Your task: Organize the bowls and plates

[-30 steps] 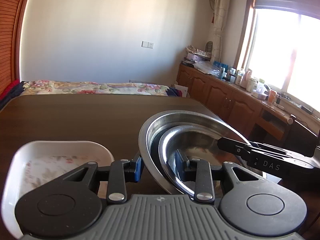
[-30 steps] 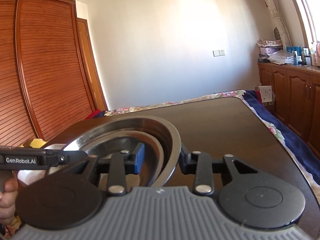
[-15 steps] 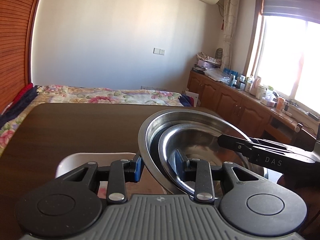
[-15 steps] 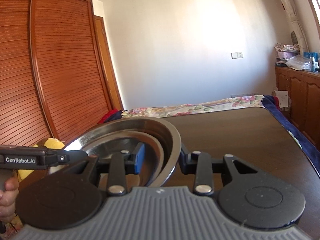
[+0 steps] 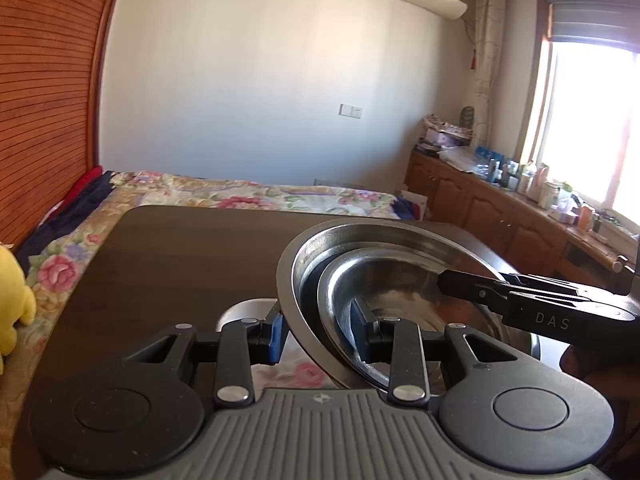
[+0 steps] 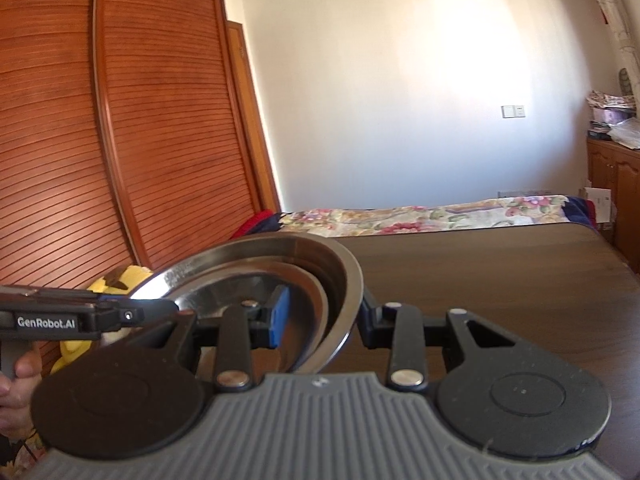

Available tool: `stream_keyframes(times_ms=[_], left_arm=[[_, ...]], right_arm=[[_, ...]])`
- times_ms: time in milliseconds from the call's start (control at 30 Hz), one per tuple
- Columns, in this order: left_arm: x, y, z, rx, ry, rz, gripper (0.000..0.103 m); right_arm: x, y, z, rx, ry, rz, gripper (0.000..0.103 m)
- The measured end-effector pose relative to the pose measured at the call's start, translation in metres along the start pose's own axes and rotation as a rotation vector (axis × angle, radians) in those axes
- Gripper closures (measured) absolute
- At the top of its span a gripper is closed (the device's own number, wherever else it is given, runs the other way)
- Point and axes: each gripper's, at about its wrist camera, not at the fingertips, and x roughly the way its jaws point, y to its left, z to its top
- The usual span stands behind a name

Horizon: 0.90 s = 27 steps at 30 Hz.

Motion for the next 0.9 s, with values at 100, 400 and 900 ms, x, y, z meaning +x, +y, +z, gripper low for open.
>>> stream_keyframes(times_ms=[100,400,900], left_arm=[[0.002,0.008,-0.002,-0.01,0.008,0.018,0.067],[0.005,0.023,-0.01,-0.02,0.032,0.04,0.067],[0.012,0.027,-0.017,-0.02,0.037,0.05,0.067]], right_arm=[[0.007,0.009,-0.002,-0.012,0.018,0.014,0.065],[0.021,0.02,-0.006,-0.021,0.059,0.038,0.065],[0.028,0.027,-0.016,-0.034,0.099,0.037,0.065]])
